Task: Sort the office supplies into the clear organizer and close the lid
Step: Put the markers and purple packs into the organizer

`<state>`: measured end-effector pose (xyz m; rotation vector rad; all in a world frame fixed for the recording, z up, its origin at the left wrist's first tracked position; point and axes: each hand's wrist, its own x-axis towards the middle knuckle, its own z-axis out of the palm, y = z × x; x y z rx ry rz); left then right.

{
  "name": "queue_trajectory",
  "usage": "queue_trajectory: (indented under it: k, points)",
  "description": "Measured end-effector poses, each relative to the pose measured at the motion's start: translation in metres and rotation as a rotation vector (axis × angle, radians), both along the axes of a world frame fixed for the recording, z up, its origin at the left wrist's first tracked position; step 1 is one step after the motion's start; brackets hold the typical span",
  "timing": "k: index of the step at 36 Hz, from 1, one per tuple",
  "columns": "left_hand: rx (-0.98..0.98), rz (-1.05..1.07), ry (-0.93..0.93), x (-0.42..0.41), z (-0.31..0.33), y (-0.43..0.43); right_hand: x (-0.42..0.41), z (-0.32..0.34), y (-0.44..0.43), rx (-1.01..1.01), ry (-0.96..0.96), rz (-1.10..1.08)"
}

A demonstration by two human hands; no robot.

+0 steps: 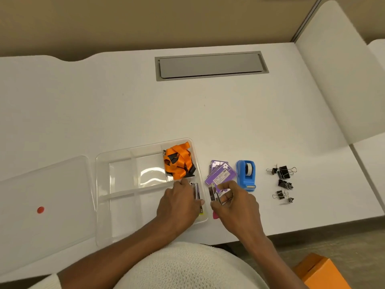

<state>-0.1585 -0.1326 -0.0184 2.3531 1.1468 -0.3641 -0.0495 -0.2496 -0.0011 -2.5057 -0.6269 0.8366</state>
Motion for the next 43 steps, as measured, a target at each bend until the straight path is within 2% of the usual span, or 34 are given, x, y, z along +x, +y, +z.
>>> queue_trajectory:
  k: [9,15,19,24,31,37,41,43]
  points:
    - [0.315,0.076,-0.1,-0.03,0.034,0.042,-0.011,0.002,0.014,0.06,0.024,0.109]
    - [0.315,0.046,0.016,-0.059,0.016,0.066,-0.03,-0.003,0.031,0.102,-0.076,0.301]
    - [0.325,0.014,-0.024,-0.07,0.005,0.071,-0.045,-0.009,0.046,0.131,-0.164,0.397]
    - [0.304,-0.005,-0.077,-0.072,0.001,0.072,-0.059,-0.021,0.06,0.125,-0.155,0.451]
    - [0.304,-0.005,-0.021,-0.067,0.006,0.07,-0.062,-0.036,0.062,0.084,-0.224,0.57]
    - [0.309,-0.042,0.11,-0.06,0.015,0.07,-0.052,-0.035,0.054,0.109,-0.179,0.492]
    - [0.299,-0.049,0.181,-0.046,0.03,0.066,-0.034,-0.027,0.035,0.253,-0.142,0.185]
    - [0.336,-0.054,0.161,-0.034,0.042,0.061,-0.02,-0.022,0.021,0.324,-0.203,0.069]
